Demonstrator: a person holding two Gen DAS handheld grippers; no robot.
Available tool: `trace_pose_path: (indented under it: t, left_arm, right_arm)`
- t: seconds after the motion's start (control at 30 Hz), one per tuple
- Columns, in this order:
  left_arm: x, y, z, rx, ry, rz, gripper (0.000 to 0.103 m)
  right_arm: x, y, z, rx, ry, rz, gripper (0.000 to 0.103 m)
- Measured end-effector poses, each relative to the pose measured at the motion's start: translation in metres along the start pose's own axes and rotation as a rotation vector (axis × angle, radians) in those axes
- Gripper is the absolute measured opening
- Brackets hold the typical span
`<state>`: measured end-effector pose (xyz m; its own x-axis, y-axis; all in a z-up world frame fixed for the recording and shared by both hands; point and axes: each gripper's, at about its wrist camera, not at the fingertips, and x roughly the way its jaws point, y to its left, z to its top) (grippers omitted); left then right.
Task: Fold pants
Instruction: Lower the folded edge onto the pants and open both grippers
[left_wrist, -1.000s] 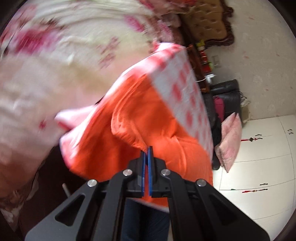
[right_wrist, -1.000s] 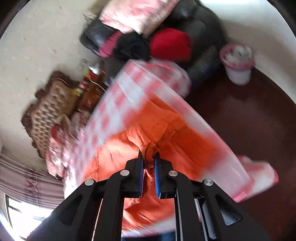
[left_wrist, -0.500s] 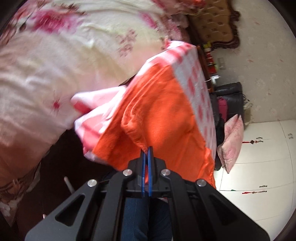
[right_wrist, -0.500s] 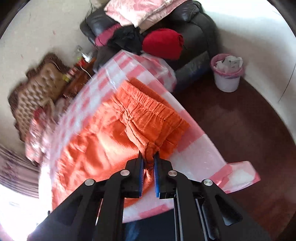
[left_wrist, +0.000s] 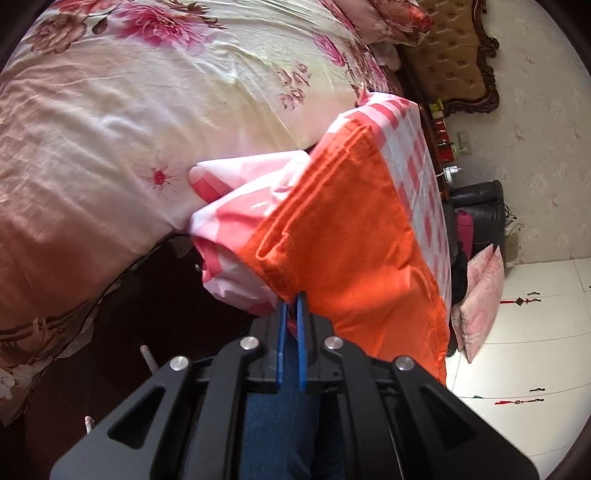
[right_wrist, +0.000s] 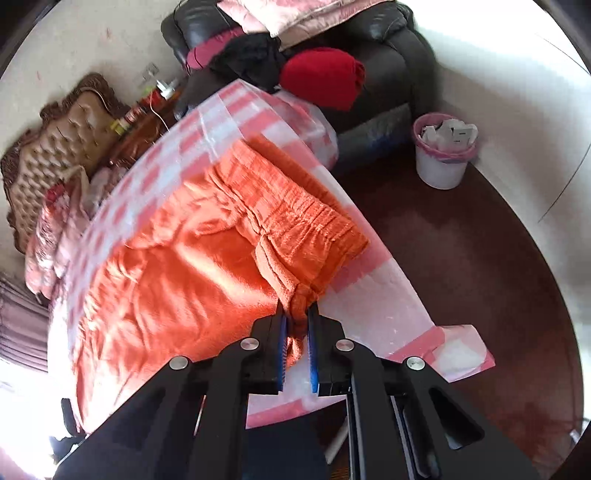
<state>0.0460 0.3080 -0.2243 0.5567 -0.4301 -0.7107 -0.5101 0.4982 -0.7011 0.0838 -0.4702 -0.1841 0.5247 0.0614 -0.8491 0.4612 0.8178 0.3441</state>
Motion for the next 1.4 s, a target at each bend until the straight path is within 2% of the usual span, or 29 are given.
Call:
trace_pose_path:
  t: [0.03, 0.07, 0.1, 0.13, 0.2, 0.23, 0.27, 0.33, 0.43, 0.47, 0.5, 0.6, 0.67, 0.7, 0.73, 0.77, 0.83, 0.93, 1.0, 1.03, 1.07, 1.17, 1.23, 1.3, 1.4]
  left_arm:
    - [-0.002, 0.002, 0.001, -0.002, -0.004, 0.015, 0.021]
    - [-0.006, 0.005, 0.002, -0.015, -0.011, 0.038, 0.043]
    - [-0.012, 0.008, 0.003, -0.023, -0.028, 0.053, 0.051]
    - [-0.021, 0.008, 0.005, -0.012, -0.059, 0.061, 0.051]
    - [-0.041, -0.007, 0.019, 0.073, -0.153, 0.105, 0.051]
    - [-0.049, -0.024, 0.031, 0.15, -0.213, 0.109, 0.051]
    - [-0.051, -0.038, 0.038, 0.22, -0.236, 0.091, 0.051]
    - [-0.037, -0.074, 0.06, 0.407, -0.214, 0.077, 0.051]
    - [-0.006, -0.105, 0.083, 0.58, -0.169, 0.159, 0.043]
    - [0.008, -0.113, 0.092, 0.626, -0.131, 0.177, 0.042]
    - [0.019, -0.116, 0.098, 0.646, -0.102, 0.189, 0.036]
    - [0.045, -0.128, 0.109, 0.706, -0.041, 0.216, 0.035]
    - [0.058, -0.132, 0.11, 0.728, -0.01, 0.231, 0.035]
    - [0.065, -0.135, 0.108, 0.743, -0.002, 0.256, 0.031]
    - [0.071, -0.135, 0.109, 0.754, 0.008, 0.304, 0.025]
    - [0.076, -0.138, 0.108, 0.757, 0.015, 0.319, 0.013]
    - [0.077, -0.139, 0.107, 0.779, 0.011, 0.338, 0.001]
    - [0.062, -0.139, 0.109, 0.791, -0.028, 0.347, 0.0]
    - [0.046, -0.137, 0.12, 0.743, -0.076, 0.335, 0.0]
    - [0.042, -0.134, 0.127, 0.72, -0.103, 0.361, 0.0]
    - [0.043, -0.127, 0.136, 0.692, -0.104, 0.39, 0.0]
    - [0.044, -0.115, 0.145, 0.65, -0.075, 0.375, 0.0]
    - [0.036, -0.113, 0.143, 0.607, -0.086, 0.308, 0.005]
    - [0.027, -0.115, 0.138, 0.573, -0.079, 0.203, 0.043]
    - [0.016, -0.119, 0.118, 0.576, -0.108, 0.16, 0.043]
  right_arm:
    - [0.002, 0.001, -0.001, -0.011, 0.004, -0.012, 0.01]
    - [0.004, 0.002, -0.001, -0.023, 0.006, -0.022, 0.01]
    - [0.004, 0.003, -0.002, -0.036, 0.006, -0.032, 0.01]
    - [0.005, 0.004, -0.003, -0.047, 0.006, -0.042, 0.011]
    - [0.005, 0.007, -0.005, -0.066, 0.004, -0.063, 0.012]
    - [0.006, 0.009, -0.006, -0.076, 0.005, -0.076, 0.013]
    - [0.007, 0.011, -0.006, -0.086, 0.006, -0.088, 0.014]
    - [0.009, 0.016, -0.008, -0.106, 0.009, -0.112, 0.019]
    - [0.008, 0.02, -0.008, -0.114, 0.01, -0.127, 0.02]
    - [0.007, 0.02, -0.008, -0.116, 0.008, -0.129, 0.02]
    - [0.007, 0.02, -0.008, -0.118, 0.007, -0.131, 0.02]
    - [0.007, 0.02, -0.009, -0.122, 0.004, -0.144, 0.022]
    - [0.008, 0.02, -0.009, -0.127, 0.009, -0.151, 0.024]
    - [0.008, 0.02, -0.008, -0.129, 0.01, -0.155, 0.024]
    - [0.009, 0.02, -0.007, -0.131, 0.013, -0.159, 0.025]
    - [0.01, 0.021, -0.007, -0.134, 0.016, -0.162, 0.025]
    - [0.011, 0.022, -0.006, -0.142, 0.018, -0.171, 0.025]
    - [0.012, 0.025, -0.007, -0.155, 0.019, -0.184, 0.025]
    - [0.011, 0.029, -0.008, -0.174, 0.015, -0.197, 0.025]
    - [0.012, 0.03, -0.009, -0.179, 0.017, -0.2, 0.025]
    - [0.012, 0.031, -0.01, -0.181, 0.02, -0.203, 0.025]
    - [0.013, 0.03, -0.012, -0.171, 0.02, -0.195, 0.025]
    - [0.009, 0.027, -0.012, -0.157, 0.018, -0.176, 0.025]
    - [0.003, 0.021, -0.012, -0.121, 0.015, -0.106, 0.025]
    - [-0.001, 0.007, -0.008, -0.056, 0.015, -0.017, 0.025]
